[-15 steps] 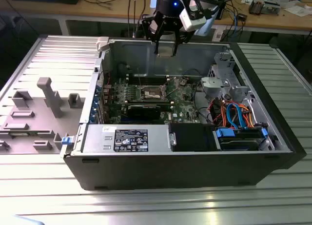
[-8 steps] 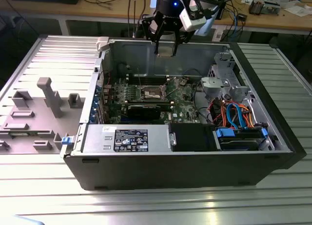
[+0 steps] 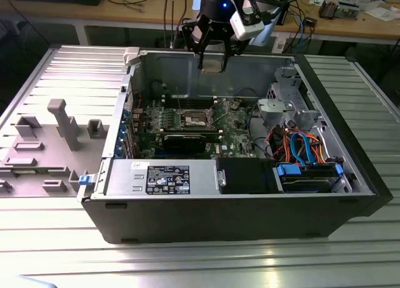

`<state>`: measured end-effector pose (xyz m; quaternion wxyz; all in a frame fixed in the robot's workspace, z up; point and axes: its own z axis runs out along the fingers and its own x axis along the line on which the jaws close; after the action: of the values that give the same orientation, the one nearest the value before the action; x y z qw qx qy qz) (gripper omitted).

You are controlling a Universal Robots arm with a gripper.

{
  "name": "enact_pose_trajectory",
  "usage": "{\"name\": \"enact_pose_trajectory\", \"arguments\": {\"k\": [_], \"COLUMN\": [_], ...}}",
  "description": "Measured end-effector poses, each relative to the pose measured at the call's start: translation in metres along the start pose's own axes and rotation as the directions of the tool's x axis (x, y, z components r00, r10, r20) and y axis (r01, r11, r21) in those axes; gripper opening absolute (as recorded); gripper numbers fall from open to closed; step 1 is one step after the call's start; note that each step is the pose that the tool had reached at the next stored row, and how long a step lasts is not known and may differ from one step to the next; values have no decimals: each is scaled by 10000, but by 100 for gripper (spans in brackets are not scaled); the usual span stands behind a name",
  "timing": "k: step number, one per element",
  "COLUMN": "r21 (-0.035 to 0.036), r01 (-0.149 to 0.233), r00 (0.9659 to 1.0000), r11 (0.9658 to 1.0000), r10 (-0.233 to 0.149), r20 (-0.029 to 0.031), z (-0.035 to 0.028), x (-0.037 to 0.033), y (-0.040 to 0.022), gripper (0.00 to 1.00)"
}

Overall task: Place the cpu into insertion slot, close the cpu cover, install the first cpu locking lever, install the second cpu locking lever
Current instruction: 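Place the cpu into insertion slot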

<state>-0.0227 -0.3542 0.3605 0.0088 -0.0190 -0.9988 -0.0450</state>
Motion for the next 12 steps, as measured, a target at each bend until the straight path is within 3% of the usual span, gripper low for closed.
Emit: {"name": "enact_pose_trajectory", "arguments": {"k": [12], "r21": [0], "r01": [-117], "r00": [9999], "r11": [9999], "r10": [117], "r20": [10], "z": [-1], "x": [0], "y": [-12], "gripper": [54]}}
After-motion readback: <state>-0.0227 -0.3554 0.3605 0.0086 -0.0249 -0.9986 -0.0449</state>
